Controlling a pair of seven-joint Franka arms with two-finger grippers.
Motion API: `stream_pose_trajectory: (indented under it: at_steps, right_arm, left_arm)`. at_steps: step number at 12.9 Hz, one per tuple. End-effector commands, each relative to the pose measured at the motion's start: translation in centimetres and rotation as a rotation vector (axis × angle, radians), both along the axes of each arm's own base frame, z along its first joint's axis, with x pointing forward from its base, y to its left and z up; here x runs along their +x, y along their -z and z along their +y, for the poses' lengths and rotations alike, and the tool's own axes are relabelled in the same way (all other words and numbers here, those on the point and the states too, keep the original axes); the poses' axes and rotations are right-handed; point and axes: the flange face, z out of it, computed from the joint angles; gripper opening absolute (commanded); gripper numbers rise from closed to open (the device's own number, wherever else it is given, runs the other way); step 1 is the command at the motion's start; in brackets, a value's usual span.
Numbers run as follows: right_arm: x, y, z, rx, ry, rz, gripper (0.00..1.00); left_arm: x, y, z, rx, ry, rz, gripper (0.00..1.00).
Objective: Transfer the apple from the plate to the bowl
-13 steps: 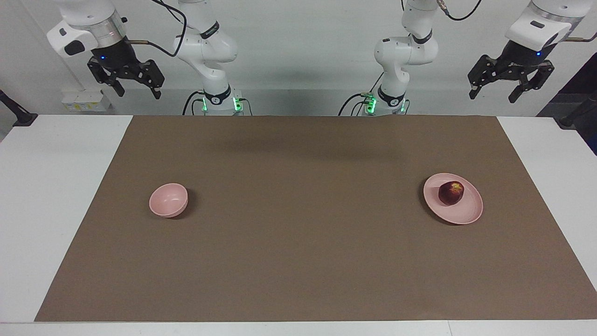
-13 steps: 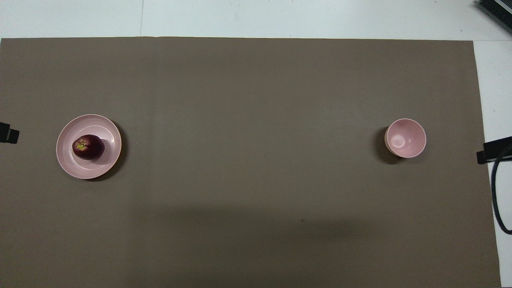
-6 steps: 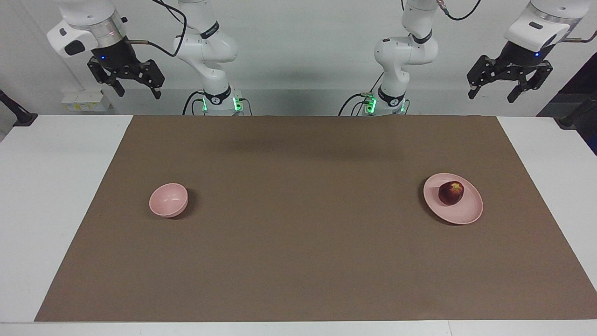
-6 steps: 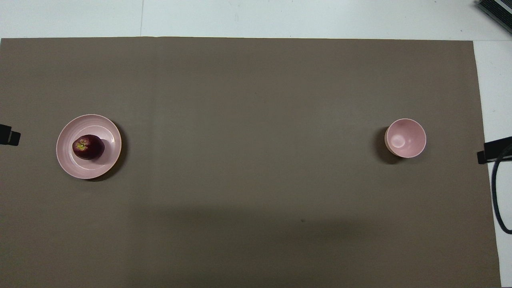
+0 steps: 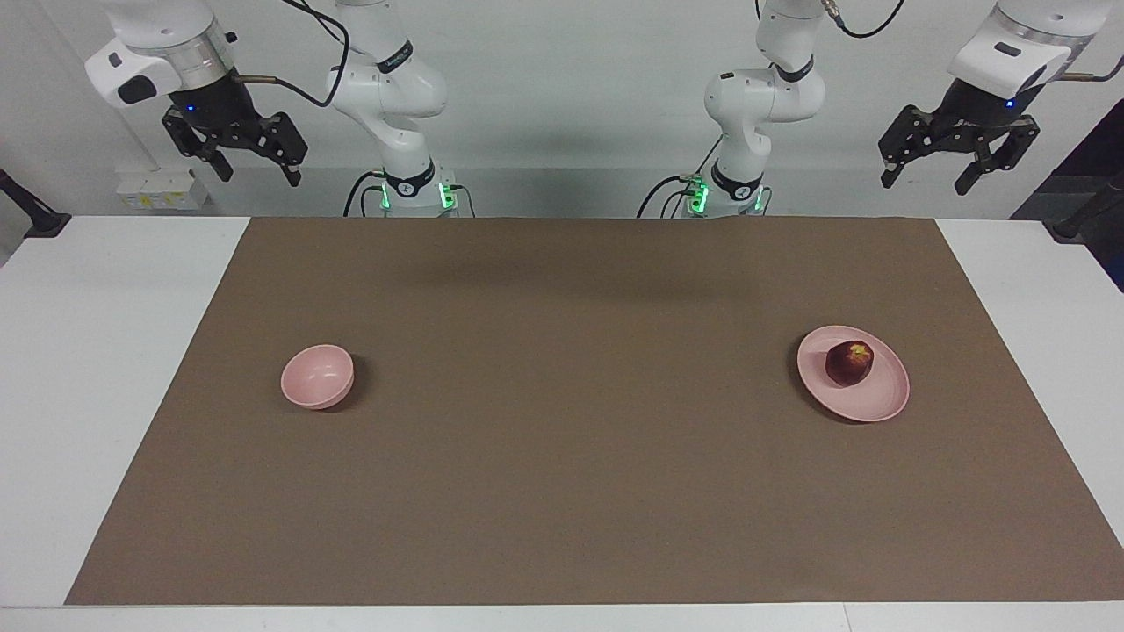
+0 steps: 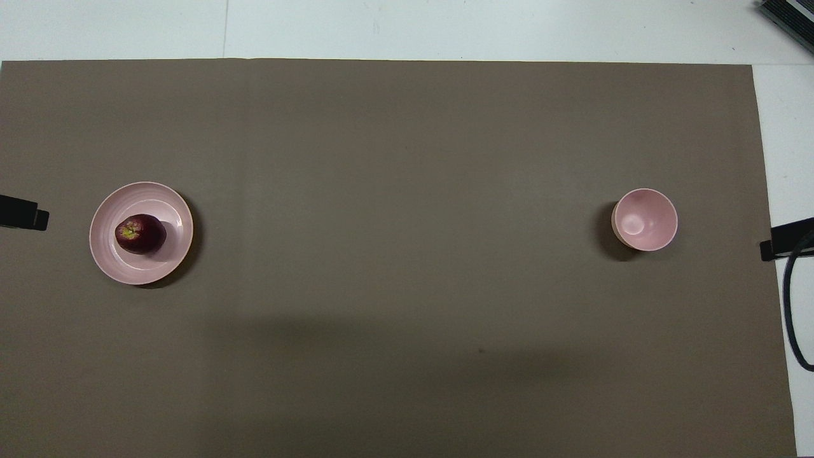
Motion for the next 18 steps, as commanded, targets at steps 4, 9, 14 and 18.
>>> stream_pose_trajectory:
  at_steps: [4, 9, 14, 18]
  right_arm:
    - [1.1, 3.6, 1.2, 0.068, 0.014, 0.062, 1.00]
    - [2.9, 8.3, 3.0, 0.121, 0.186, 0.149, 1.00]
    - [4.1, 13.7, 8.7, 0.248, 0.373, 0.243, 1.00]
    - [4.9, 16.6, 12.3, 0.326, 0.560, 0.327, 1.00]
  left_arm:
    - [0.2, 9.1, 2.1, -0.004, -0.029, 0.011, 1.00]
    - [0.2, 17.5, 3.8, -0.003, -0.063, -0.013, 1.00]
    - [1.1, 26.4, 4.4, 0.000, -0.076, -0.036, 1.00]
    - [0.9, 31.2, 4.5, 0.002, -0.099, -0.085, 1.00]
